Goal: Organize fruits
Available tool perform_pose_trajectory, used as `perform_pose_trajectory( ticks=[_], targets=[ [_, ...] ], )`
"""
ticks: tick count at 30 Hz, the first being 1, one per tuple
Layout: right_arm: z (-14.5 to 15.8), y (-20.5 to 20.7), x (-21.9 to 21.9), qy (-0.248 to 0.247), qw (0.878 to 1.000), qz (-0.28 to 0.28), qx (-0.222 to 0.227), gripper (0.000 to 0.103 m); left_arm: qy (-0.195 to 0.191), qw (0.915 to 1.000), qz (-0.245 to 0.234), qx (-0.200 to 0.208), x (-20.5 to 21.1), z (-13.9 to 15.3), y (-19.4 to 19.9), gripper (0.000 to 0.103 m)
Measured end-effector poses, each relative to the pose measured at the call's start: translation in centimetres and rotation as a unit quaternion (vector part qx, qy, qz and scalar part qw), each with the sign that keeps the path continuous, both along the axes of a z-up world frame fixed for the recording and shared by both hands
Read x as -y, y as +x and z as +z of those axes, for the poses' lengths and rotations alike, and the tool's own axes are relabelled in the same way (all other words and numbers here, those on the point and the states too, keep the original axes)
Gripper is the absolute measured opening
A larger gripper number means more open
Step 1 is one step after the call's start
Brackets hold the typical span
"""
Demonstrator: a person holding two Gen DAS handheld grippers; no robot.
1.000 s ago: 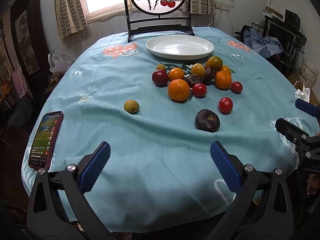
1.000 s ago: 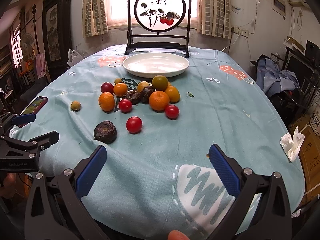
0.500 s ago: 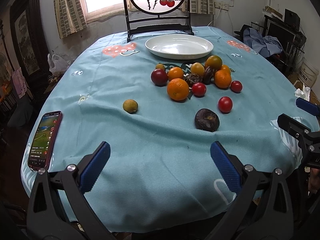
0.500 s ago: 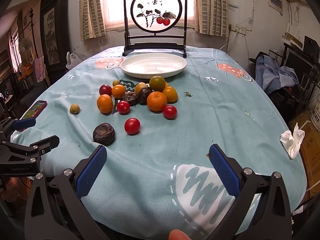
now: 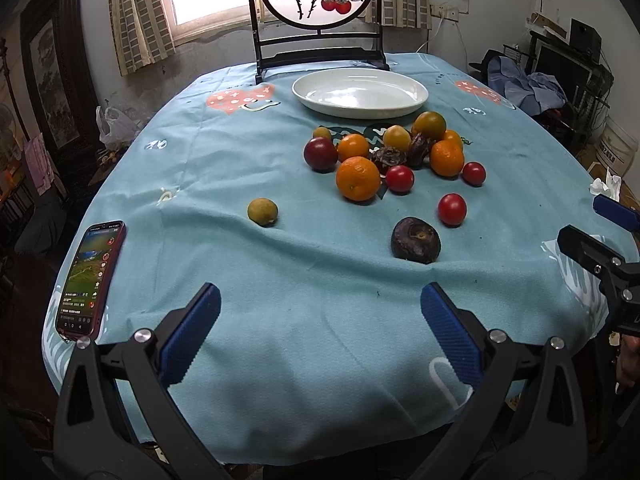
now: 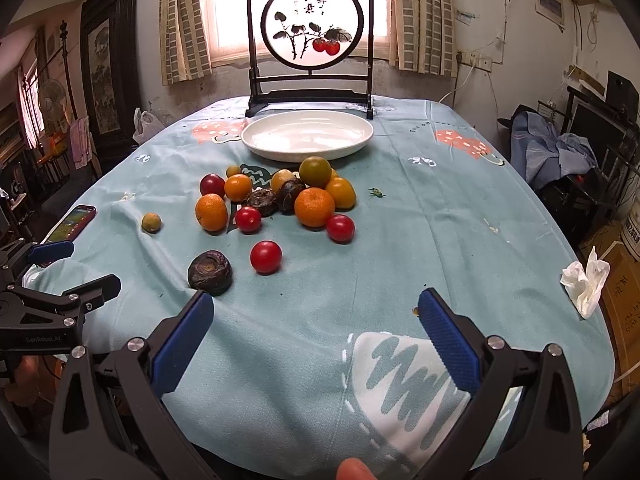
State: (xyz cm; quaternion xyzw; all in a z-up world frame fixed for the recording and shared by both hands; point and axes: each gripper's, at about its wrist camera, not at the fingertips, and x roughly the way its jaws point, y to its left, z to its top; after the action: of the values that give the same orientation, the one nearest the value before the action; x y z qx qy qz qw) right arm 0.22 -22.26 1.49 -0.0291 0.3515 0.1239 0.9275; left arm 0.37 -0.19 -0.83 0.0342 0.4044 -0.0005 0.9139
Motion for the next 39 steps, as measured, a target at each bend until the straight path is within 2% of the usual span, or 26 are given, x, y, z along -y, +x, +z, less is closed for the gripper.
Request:
perform_pose_trajectory(
  ticks=[7, 18, 23, 26, 30, 33, 34, 36, 39],
  targets=[
    [-0.2, 0.1, 0.1, 0.012, 1.0, 0.001, -0.004, 0.102, -0.001, 1.0, 0.0, 0.0, 0.0, 0.1, 0.0, 0.101],
    [-0.2, -0.6, -0.9, -0.003, 1.0, 0.019, 0.025, 0.102, -0.006, 1.0, -0.005, -0.004, -0.1, -0.1, 0.0, 0.101],
    [-1.0, -0.1, -1.0, -0.001, 1.0, 0.014, 0.01, 0.102, -0.001, 1.0, -0.004, -0.003, -0.1, -0.5, 0.1, 0.101],
    [-1.6, 0.3, -1.2, 0.019, 1.0, 0.017, -0.004, 0.102, 0.001, 1.0, -0.008, -0.005, -0.3, -0.9, 0.3, 0.101],
    [-2.3, 0.6, -1.6, 0.069, 0.996, 0.054, -0.023, 0.102, -0.004, 1.0, -0.001, 0.002, -1.9, -1.2, 0.7, 0.101],
    [-2.4, 0.6, -2.8, 0.046, 0.996, 0.073, -0.007, 0.102, -0.011, 0.9998, 0.012, 0.006, -3.6, -1.4, 1.1, 0.101],
    [-2.5, 0.6, -3.3, 0.03, 0.997, 0.073, 0.002, 0.1, -0.016, 0.9997, 0.017, 0.007, -4.2, -1.5, 1.3, 0.101],
    [-2.8, 1.2, -3.8, 0.01, 0.997, 0.073, 0.009, 0.085, -0.035, 0.9991, 0.021, 0.007, -5.1, -1.7, 1.5, 0.101],
    [-3.6, 3.4, -3.3, 0.034, 0.997, 0.065, -0.026, 0.067, -0.067, 0.9976, 0.01, 0.012, -5.5, -1.8, 1.8, 0.101]
  ],
)
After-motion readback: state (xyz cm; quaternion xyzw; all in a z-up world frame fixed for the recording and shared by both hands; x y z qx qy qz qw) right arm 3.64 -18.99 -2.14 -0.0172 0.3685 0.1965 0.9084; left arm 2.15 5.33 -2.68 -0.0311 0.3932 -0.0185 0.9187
